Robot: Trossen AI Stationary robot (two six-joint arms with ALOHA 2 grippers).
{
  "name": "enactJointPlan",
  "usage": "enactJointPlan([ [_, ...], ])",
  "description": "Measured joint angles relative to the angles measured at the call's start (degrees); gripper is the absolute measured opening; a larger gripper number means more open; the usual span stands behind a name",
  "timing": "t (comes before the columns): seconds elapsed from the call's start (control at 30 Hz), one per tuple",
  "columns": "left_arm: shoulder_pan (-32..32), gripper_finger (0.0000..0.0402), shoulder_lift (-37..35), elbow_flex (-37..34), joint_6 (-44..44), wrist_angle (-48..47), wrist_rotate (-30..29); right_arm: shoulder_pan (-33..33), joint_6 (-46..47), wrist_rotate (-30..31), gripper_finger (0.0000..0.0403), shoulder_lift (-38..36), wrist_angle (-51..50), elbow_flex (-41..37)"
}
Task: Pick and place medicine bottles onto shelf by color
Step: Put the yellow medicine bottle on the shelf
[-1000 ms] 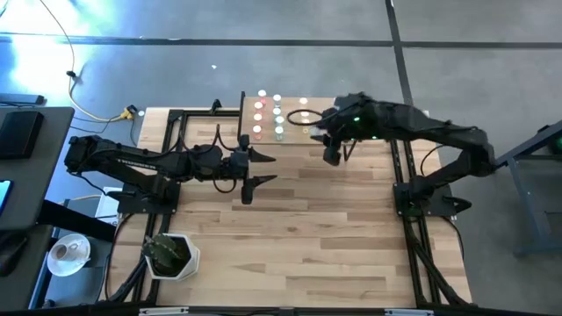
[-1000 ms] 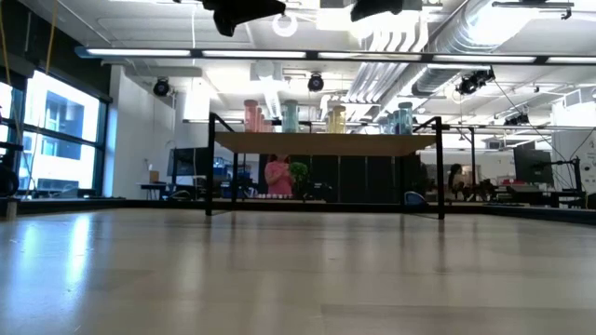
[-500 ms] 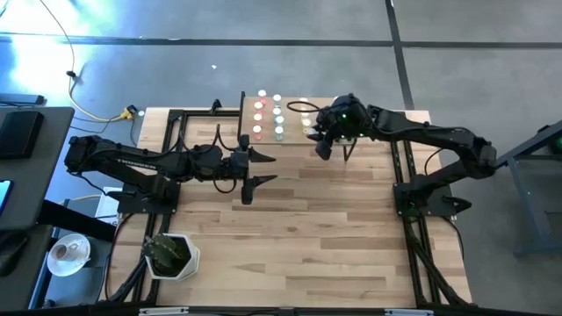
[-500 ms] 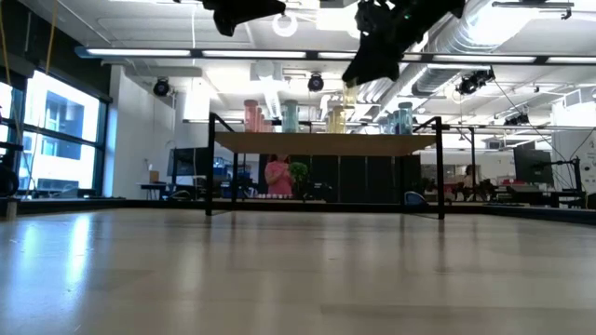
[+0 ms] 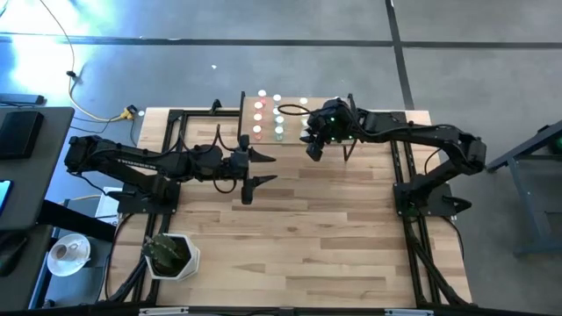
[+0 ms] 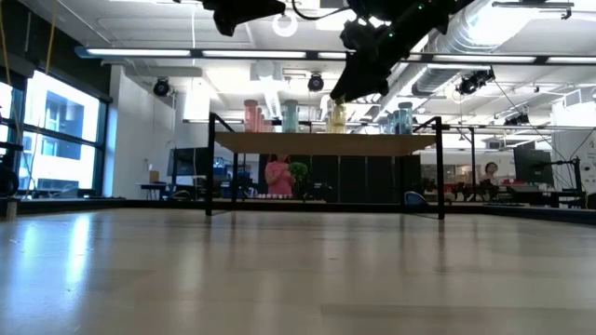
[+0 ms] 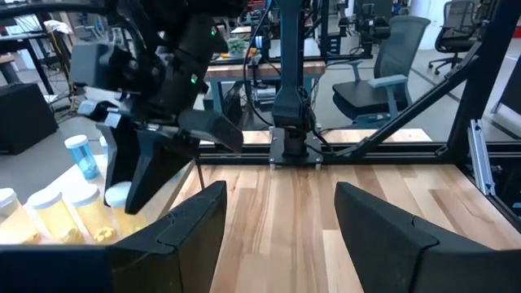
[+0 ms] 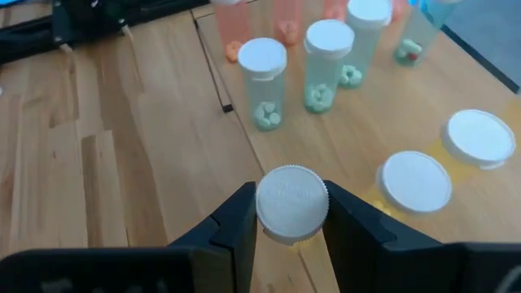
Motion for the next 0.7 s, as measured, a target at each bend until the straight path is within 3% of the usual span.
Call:
enactJointPlan([
  [0.7,0.00,0.0220,0.04,0.00,-0.02,-1.71,0.00,0.00,4.86,4.44,0.0110,1.95,0.28,0.04],
])
